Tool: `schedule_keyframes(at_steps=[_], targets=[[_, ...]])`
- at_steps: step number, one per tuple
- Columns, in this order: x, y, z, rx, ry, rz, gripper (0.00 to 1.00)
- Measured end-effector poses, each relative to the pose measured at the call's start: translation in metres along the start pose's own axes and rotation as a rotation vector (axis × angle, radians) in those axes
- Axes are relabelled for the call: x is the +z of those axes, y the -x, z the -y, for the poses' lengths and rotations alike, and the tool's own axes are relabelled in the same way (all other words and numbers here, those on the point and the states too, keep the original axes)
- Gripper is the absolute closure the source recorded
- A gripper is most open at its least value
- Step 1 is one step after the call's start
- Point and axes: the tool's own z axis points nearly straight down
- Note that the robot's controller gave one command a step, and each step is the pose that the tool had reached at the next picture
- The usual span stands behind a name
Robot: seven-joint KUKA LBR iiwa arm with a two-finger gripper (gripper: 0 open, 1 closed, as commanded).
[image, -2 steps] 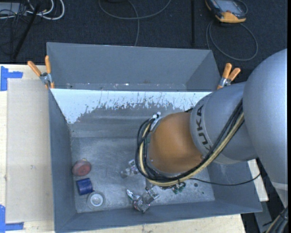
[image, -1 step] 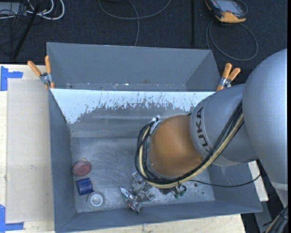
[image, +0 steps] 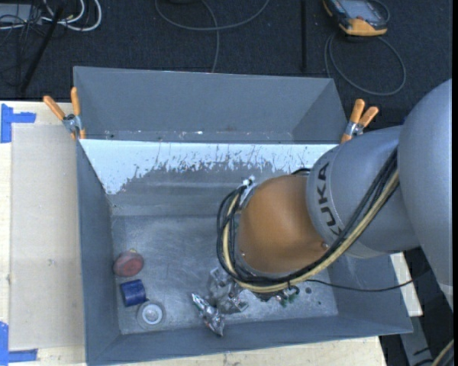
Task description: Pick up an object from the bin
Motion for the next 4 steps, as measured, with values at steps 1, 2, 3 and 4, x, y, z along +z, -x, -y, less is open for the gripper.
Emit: schedule_keyframes(at_steps=[1, 2, 3, 4], targets=[[-0.001, 0.002, 0.001, 0.001, -0.003, 0.010, 0.00], [0.015, 0.018, -0.016, -0.109, -0.011, 0.017, 0.00], [0.016, 0.033, 0.042, -0.092, 0.000, 0.004, 0.00], [0.017, 0.031, -0.010, -0.263, 0.000, 0.000, 0.00]])
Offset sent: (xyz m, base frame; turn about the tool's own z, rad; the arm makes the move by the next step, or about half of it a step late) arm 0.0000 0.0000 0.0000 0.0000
